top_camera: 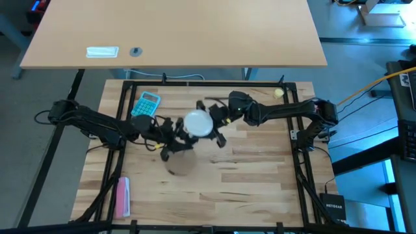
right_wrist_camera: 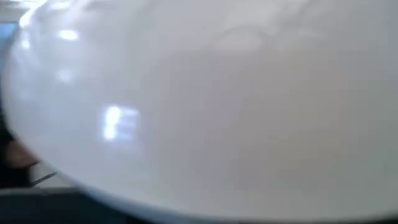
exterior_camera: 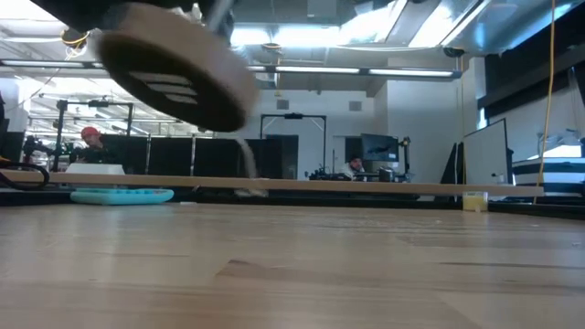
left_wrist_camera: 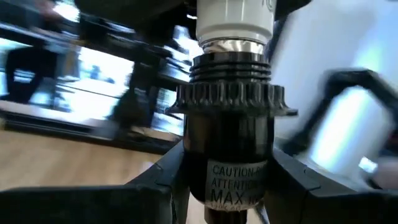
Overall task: Screw lightbulb
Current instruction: Remove the light bulb from the lamp
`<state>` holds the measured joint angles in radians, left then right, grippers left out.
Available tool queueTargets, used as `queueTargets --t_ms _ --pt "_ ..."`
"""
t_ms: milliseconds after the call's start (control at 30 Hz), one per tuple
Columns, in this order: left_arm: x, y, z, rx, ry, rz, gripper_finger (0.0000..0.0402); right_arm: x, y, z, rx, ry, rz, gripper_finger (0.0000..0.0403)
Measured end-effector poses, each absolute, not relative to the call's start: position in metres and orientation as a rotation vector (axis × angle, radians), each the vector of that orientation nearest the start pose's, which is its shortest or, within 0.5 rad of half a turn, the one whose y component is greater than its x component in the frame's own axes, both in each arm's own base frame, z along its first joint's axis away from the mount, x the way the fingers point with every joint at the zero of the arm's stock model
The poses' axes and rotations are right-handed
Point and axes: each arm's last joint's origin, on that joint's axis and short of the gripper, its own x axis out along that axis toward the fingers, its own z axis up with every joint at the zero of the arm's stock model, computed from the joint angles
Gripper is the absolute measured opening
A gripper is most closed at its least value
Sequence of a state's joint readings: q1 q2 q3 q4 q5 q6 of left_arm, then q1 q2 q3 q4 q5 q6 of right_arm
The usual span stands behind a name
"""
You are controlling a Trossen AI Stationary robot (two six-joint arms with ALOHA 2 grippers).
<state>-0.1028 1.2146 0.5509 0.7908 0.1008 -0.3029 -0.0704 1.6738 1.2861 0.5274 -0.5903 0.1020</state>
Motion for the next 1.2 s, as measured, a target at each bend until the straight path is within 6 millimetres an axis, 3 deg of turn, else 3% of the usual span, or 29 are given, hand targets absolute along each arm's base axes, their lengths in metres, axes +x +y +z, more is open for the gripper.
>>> queueTargets --t_ms 133,433,500,667,767,1033,1200 --pt "0.255 -0.032 0.255 -0.28 -0.071 -0.318 0.0135 0.389 -0.006 0.338 0.01 -0.116 0.628 0.0158" --pt "0.255 -0.028 0.255 -0.218 -0.09 -0.225 0.0135 0.391 -0.009 0.338 0.042 -0.101 0.446 0.0159" --pt "0.256 -0.027 0.255 -0.204 -0.091 -0.197 0.0135 0.391 -0.01 0.338 0.044 -0.091 0.419 0.0196" --pt "0.256 -0.025 0.254 -0.165 -0.099 -0.122 0.0135 0.383 -0.018 0.341 0.062 -0.02 0.335 0.0347" --pt "0.256 -0.023 0.255 -0.144 -0.106 -0.057 0.0135 0.369 -0.024 0.35 0.078 0.05 0.206 0.0388" --pt "0.255 -0.015 0.255 -0.115 -0.116 0.136 0.0135 0.331 -0.026 0.358 0.052 0.281 -0.025 0.0343" --pt "0.254 -0.009 0.251 -0.039 -0.07 0.353 0.0135 0.335 -0.03 0.346 0.137 0.248 -0.162 0.0328"
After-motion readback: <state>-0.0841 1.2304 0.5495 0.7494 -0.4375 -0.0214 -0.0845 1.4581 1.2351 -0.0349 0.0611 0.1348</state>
